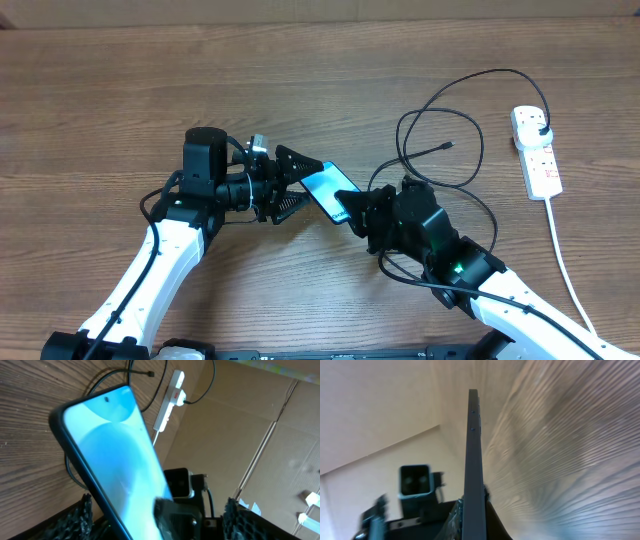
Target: Plug charger to phone and switch on socket
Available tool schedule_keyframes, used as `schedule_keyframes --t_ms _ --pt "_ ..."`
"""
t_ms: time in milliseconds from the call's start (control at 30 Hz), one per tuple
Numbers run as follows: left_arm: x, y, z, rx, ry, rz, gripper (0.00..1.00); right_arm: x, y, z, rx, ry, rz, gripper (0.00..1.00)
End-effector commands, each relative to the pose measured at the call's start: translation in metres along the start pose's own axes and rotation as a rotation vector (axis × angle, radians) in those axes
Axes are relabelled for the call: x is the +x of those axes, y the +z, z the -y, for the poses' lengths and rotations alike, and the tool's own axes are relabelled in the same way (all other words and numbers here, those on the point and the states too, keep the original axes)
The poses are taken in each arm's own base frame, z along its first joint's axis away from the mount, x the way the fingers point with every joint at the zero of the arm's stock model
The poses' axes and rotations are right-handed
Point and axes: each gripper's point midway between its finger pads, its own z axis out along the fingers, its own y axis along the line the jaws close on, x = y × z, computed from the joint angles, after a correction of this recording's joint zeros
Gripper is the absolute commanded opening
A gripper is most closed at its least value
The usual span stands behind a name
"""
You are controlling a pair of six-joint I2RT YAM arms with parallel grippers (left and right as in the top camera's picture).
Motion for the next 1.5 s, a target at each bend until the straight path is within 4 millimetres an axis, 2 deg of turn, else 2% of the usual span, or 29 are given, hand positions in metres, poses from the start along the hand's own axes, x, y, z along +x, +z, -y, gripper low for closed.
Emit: schedule_keyframes --t_ms 0,333,633,800,900,1100,1200,1333,1467 --pt "0.000 0.000 -0.003 0.000 -0.031 -0.010 0.84 0.015 -0.003 -0.019 -0.060 0.043 -0.062 0.04" --pt "-0.002 0.001 -0.004 -0.004 -0.095 0.002 0.76 0.032 -0.004 -0.019 -0.044 0.154 -0.156 0.04" --pt "-0.005 0.001 -0.005 -0.011 -0.130 0.020 0.56 0.051 -0.005 -0.023 -0.062 0.179 -0.208 0.04" --pt "-0.005 0.001 -0.005 -0.010 -0.184 0.019 0.47 0.047 -0.003 -0.026 -0.094 0.126 -0.154 0.04" --pt "-0.004 0.001 -0.005 -0.007 -0.249 0.014 0.45 0.046 -0.002 -0.026 -0.114 0.083 -0.101 0.04" --pt "-0.002 0.001 -0.004 -0.004 -0.261 0.003 0.40 0.046 -0.001 -0.026 -0.134 0.072 -0.045 0.04" --pt "0.003 0.001 -0.002 0.003 -0.266 -0.025 0.32 0.046 -0.001 -0.026 -0.135 0.072 -0.043 0.04" --pt "0.006 0.000 -0.001 0.008 -0.279 -0.047 0.15 0.044 -0.001 -0.026 -0.139 0.073 -0.033 0.04" --pt "0.010 0.000 0.002 0.018 -0.273 -0.071 0.08 0.043 -0.001 -0.026 -0.138 0.073 -0.028 0.04"
